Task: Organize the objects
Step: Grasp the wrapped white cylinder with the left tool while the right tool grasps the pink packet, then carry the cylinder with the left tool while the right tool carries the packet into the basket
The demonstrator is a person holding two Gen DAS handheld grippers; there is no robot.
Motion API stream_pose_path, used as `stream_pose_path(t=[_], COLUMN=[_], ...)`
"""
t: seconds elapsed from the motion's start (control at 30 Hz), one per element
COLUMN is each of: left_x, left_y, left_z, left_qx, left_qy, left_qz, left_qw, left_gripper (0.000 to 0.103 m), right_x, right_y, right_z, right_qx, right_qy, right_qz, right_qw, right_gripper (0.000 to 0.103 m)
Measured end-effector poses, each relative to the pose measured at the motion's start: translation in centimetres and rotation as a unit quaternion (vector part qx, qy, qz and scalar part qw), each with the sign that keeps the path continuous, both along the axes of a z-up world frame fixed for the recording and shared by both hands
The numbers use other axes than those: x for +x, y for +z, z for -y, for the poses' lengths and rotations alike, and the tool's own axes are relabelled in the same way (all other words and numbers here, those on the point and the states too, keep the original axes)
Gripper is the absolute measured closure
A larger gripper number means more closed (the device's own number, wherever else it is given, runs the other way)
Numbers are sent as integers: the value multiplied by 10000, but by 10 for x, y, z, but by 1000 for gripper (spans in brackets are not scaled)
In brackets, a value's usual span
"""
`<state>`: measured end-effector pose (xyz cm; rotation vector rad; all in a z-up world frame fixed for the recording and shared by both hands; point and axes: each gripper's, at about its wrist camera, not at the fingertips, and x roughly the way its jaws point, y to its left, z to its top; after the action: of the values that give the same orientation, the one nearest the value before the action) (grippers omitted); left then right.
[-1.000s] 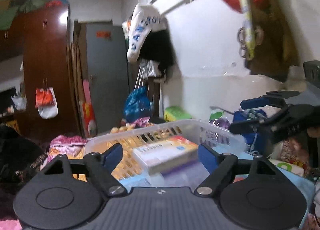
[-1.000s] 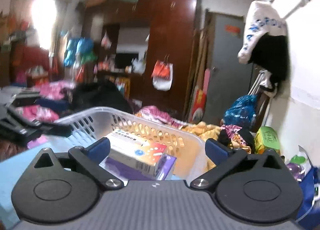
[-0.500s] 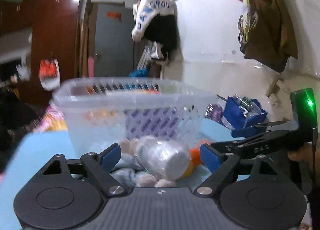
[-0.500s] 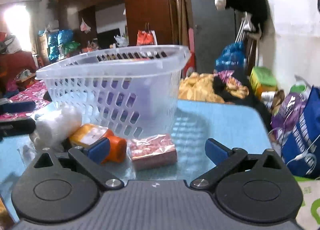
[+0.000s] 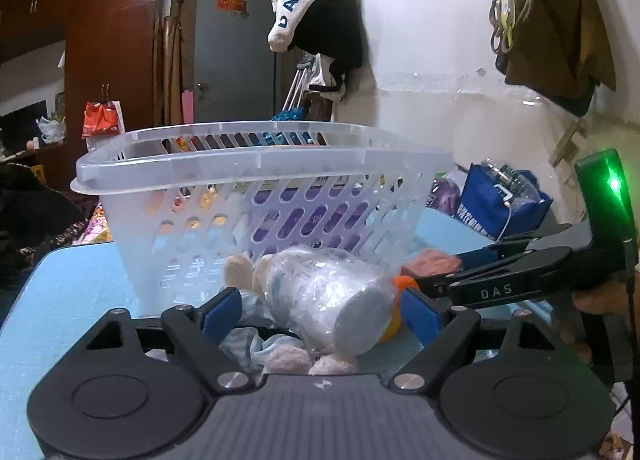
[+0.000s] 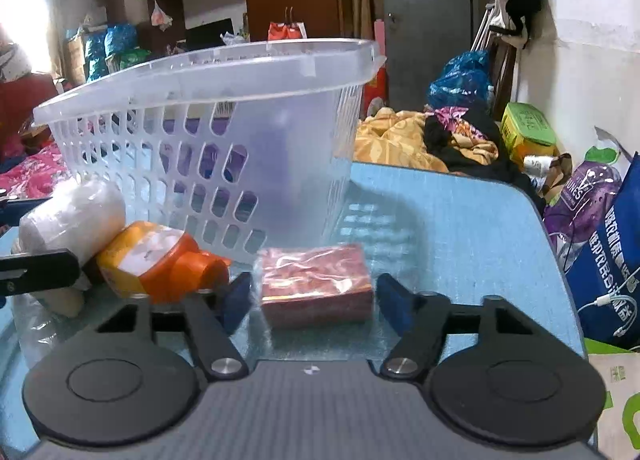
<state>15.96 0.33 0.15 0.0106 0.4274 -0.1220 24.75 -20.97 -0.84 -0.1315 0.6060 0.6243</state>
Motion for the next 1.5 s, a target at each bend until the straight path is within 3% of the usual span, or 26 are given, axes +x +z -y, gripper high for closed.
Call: stream_pose_path(t=[0.2, 0.27, 0.3, 0.57, 0.87, 1.03, 1.17, 1.5], left_x=[4, 5, 5, -10, -54, -67, -76, -90], left_y=[-1, -2, -2, -6, 13, 17, 15, 21], left_z=[13, 17, 19, 20, 6, -3, -11, -31], left_qx=[133, 204, 232, 187, -106, -72, -212, -320], left_qy=[107, 203, 238, 241, 17, -9, -60, -6], left_qz=[20, 39, 50, 416, 1480, 1629, 1662, 1885], left_qw=[9999, 9996, 9994, 9987, 9889, 9866, 9858, 9816], left_gripper=[14, 22, 35, 38, 40, 40, 40, 41], right_x=[-2, -4, -5, -14, -48, -78, -96, -110], right_y=[0, 0, 2, 6, 15, 22, 15, 15], right_z=[1, 1, 0, 6, 19, 26, 26, 21], right_qx=[-11, -39, -40, 131, 602, 725, 831, 948], right_qy=[-49, -63, -54, -69, 35, 279, 453, 612], right_qz=[67, 127, 149, 298, 717, 958, 892, 996], right_qw=[10000, 9999, 9999, 9994, 9956, 9924, 9915, 9886], right_gripper=[40, 40, 40, 40, 40, 40, 40, 40])
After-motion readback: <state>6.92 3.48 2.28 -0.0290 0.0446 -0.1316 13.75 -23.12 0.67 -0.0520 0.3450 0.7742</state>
